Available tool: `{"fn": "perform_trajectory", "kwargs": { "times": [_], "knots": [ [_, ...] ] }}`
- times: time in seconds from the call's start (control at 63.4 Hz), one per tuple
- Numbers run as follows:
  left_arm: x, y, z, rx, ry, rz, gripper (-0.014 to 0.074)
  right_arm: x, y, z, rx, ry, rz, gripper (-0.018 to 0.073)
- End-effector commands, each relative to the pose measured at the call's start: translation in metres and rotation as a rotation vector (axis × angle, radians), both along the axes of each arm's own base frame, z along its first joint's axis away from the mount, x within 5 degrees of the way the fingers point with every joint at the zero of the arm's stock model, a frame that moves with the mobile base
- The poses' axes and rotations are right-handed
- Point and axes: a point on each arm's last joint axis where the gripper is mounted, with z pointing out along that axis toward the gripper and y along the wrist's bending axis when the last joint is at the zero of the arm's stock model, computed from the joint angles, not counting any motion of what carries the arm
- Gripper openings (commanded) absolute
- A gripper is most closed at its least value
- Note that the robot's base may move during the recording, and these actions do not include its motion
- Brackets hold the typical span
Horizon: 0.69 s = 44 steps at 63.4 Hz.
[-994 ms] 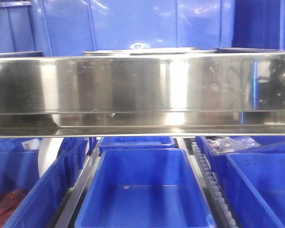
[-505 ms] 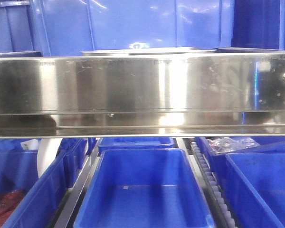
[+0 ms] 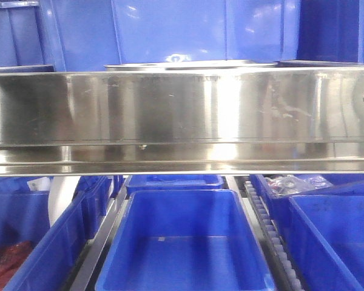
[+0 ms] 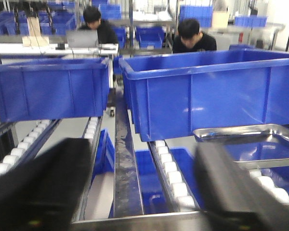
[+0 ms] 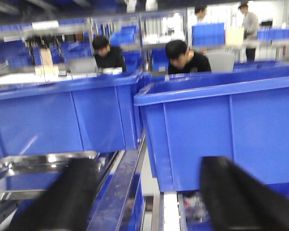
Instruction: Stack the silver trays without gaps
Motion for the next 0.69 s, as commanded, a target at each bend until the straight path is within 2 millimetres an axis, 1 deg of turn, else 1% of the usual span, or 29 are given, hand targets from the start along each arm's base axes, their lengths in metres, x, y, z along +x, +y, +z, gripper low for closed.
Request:
{"fn": "perform_trajectory", "kwargs": {
  "times": [0.0,0.063,0.142,0.252,0.379,0.41,0.489,0.536,0.584,0.631,0.678],
  "knots": [
    [0.018,-0.002,0.024,-0.014,-0.022,0.001,0.0487,0.013,-0.001,0.025,-0.003,-0.032,-0.008,0.0607],
    [0.033,-0.005,0.033,-0.038,0.007,-0.014,0.0486,0.023,0.0,0.032,-0.003,0.004,-0.003,0.0603],
    [0.048,-0.014,0.044,-0.029,0.054,-0.086,0.0486,0.036,0.003,0.045,-0.004,0.037,0.038,0.0603],
    [0.07,-0.036,0.057,0.114,0.131,-0.253,0.0486,0.057,0.013,0.062,-0.011,0.091,0.131,0.0603],
    [0.1,-0.073,0.076,0.179,0.213,-0.428,0.0486,0.085,0.035,0.082,-0.03,0.166,0.268,0.0603],
    [0.104,-0.082,0.082,0.187,0.219,-0.468,0.0486,0.094,0.043,0.086,-0.038,0.194,0.303,0.0603],
    [0.125,-0.111,0.089,0.227,0.268,-0.551,0.0486,0.115,0.061,0.095,-0.065,0.267,0.373,0.0601],
    [0.137,-0.126,0.095,0.232,0.282,-0.578,0.0486,0.132,0.074,0.098,-0.085,0.317,0.403,0.0601],
    [0.153,-0.14,0.095,0.226,0.331,-0.588,0.0486,0.147,0.083,0.1,-0.1,0.371,0.418,0.0601],
    [0.167,-0.149,0.099,0.19,0.387,-0.578,0.0486,0.164,0.091,0.102,-0.117,0.441,0.427,0.0601],
    [0.185,-0.159,0.097,0.19,0.447,-0.552,0.0486,0.179,0.098,0.104,-0.136,0.499,0.43,0.0601]
  ]
}}
